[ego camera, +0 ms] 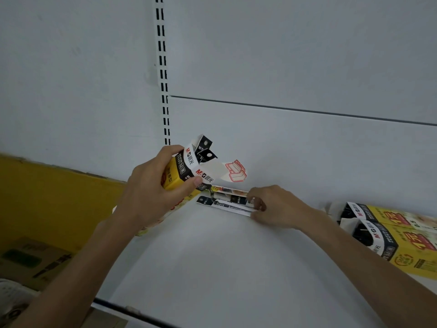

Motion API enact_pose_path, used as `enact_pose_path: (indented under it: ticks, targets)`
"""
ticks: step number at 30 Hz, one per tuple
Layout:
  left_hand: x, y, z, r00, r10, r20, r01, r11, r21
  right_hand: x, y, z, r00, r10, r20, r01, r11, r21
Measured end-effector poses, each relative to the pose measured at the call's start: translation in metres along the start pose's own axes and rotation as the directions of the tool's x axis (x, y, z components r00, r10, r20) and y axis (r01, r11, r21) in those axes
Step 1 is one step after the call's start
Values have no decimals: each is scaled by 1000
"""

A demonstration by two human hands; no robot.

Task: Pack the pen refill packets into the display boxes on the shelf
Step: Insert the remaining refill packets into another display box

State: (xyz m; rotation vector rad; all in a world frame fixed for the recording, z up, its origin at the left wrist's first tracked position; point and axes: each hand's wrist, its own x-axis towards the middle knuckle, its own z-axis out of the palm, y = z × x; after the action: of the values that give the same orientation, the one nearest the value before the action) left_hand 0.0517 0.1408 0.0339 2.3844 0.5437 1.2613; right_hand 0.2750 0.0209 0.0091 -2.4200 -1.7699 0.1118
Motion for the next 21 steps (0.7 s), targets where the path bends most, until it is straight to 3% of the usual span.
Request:
enact_pose_path:
  ticks: [10,15,18,21]
  targets:
    - [-2,2,4,998,57,19,-58,997,43,0,-3,1,999,-46,13,45,996,79]
    - [-8,7,2,988,151,9,-151,983,102,-2,-9,-2,998,-63,13,64,992,-112]
    - [-10,9,1,981,195,22,-196,978,68,-5,-10,-11,994,-37,108,34,999,29]
    - [-11,8,-2,968,250,31,-252,967,42,-9,-9,-25,990,-43,132,36,998,54]
